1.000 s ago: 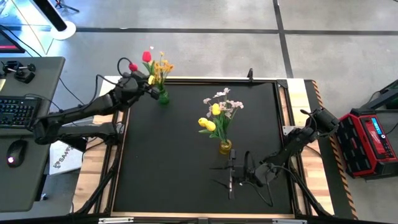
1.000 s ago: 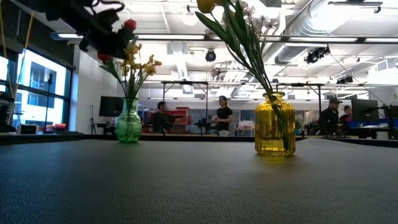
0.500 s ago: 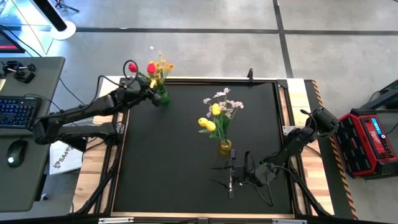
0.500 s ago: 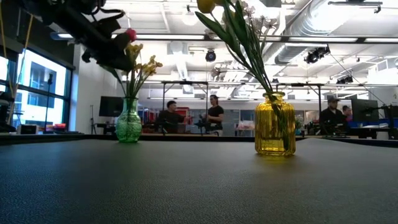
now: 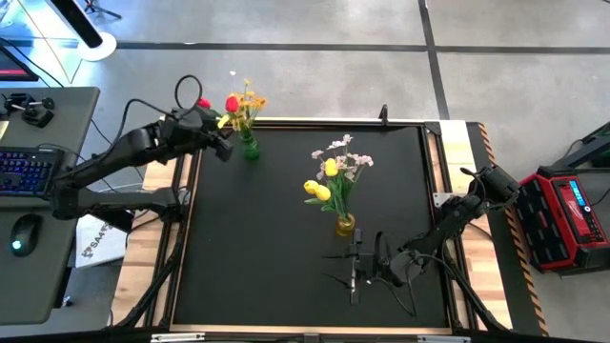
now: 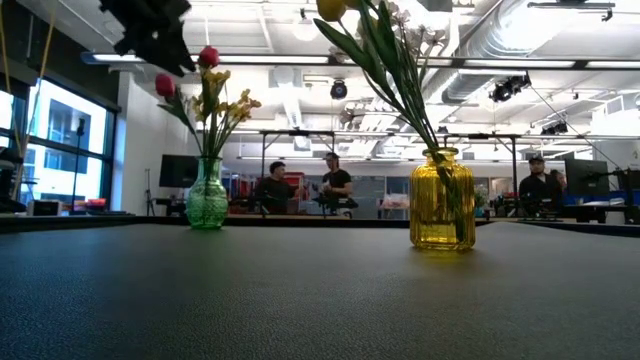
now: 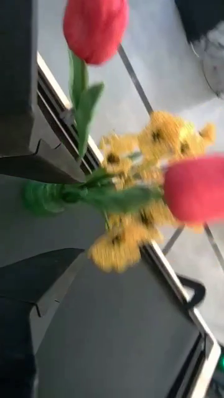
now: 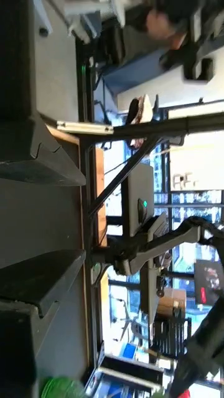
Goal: Sort flowers into vase by color
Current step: Adjust the yellow vase
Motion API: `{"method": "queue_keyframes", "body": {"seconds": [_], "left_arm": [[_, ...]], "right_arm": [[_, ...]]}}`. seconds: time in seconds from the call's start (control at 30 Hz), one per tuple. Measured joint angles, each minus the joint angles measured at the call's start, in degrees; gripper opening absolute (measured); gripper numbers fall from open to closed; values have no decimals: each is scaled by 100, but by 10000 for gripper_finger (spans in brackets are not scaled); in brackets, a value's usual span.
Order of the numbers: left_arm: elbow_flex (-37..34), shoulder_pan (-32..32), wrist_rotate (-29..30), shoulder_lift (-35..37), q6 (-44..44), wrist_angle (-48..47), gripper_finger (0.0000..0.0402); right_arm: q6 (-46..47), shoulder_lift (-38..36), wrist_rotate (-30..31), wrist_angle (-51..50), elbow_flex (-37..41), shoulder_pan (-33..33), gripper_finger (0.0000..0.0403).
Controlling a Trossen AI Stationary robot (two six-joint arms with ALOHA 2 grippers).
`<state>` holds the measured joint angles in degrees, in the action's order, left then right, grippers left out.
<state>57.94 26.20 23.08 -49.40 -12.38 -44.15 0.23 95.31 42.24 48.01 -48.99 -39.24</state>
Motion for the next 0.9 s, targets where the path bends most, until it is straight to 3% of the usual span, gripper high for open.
{"method": "queue_keyframes", "body": {"seconds": [0.2,0.37,0.53,0.67,0.8,0.9], "left_arm": [[104,-893,4,150,-108,112,168],[48,-2023,259,129,-260,465,168],[-690,-3179,362,100,-77,2028,168],[-1734,-4054,525,-32,-79,3697,168],[-2736,-4780,601,-378,-477,5279,168],[-3254,-5212,704,-761,-851,6200,168]], "right_arm": [[109,-134,1133,-374,0,-130,165],[1115,-1215,821,-2234,-7,-431,165],[2799,-2234,506,-4807,-7,-683,165],[4043,-2295,411,-6288,-7,-778,165],[4756,-1874,-175,-6686,-7,-780,165],[4750,-1529,-238,-6656,-4,-669,171]]}}
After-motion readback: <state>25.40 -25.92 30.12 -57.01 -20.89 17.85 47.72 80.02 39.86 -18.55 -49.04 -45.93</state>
